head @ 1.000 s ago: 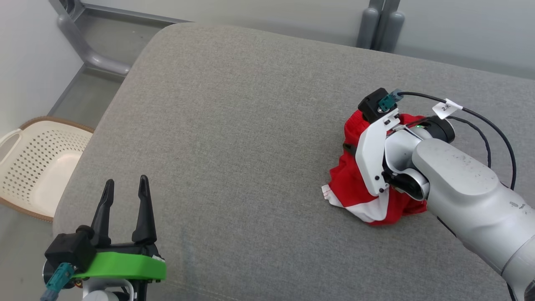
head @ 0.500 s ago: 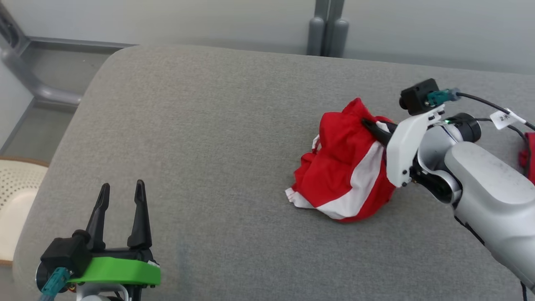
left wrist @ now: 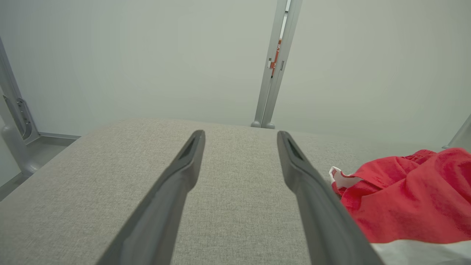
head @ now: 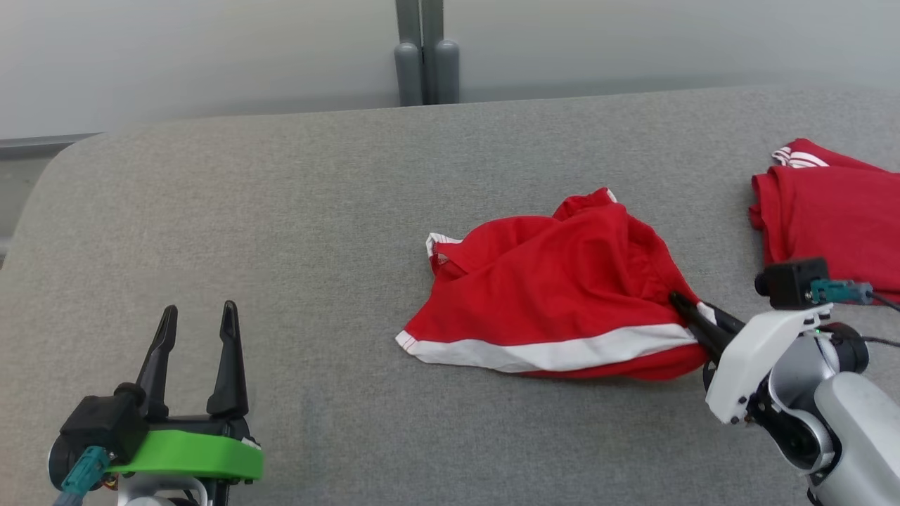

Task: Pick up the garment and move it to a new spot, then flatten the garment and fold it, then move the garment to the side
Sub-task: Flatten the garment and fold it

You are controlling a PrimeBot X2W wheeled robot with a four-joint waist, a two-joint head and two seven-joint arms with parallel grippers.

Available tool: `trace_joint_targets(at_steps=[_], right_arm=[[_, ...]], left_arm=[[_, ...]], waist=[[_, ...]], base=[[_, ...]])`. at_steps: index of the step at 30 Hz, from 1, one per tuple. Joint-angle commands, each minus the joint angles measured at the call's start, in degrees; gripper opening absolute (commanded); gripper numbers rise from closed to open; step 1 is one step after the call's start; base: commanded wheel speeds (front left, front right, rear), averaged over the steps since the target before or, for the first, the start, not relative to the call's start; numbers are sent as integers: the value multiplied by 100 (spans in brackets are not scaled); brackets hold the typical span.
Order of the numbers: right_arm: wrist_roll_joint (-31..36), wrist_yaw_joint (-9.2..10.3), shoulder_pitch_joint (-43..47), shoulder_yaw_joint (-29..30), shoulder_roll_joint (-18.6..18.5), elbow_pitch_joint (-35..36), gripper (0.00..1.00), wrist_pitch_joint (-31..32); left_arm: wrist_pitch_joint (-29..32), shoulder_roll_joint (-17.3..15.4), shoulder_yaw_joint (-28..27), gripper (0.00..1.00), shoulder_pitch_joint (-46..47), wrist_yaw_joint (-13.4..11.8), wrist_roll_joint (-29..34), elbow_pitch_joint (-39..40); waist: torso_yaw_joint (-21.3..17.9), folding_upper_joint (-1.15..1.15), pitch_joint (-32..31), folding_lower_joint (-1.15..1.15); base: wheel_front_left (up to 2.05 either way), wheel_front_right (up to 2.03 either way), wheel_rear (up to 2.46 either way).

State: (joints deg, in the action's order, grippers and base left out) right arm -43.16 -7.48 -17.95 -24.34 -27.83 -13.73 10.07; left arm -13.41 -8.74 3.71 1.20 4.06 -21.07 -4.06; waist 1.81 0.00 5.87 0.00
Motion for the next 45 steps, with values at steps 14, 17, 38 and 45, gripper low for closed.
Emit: trace_joint_targets(at_steps=[14,17,38,45], right_arm=[[1056,-3,1589,1462,1171,452,100,122],[1199,-3,1684,1629,1294,433,100,104],[2090,-3,1504,2596,1997,1704,100,-1166],[2229,-3,1377,2569,2092,1651,100,-1404]], left_arm=[[141,-167,74,100,22,-22,-37,67],[158,-191,82,100,-7,-36,-46,90],[262,-283,104,100,-110,-143,-133,268],[463,-261,222,100,-76,-85,-236,213]], waist=[[-441,0,25,0],[-432,0,-6,0],[-461,0,-67,0],[-522,0,-38,0]], base=[[0,0,0],[0,0,0],[0,0,0],[0,0,0]])
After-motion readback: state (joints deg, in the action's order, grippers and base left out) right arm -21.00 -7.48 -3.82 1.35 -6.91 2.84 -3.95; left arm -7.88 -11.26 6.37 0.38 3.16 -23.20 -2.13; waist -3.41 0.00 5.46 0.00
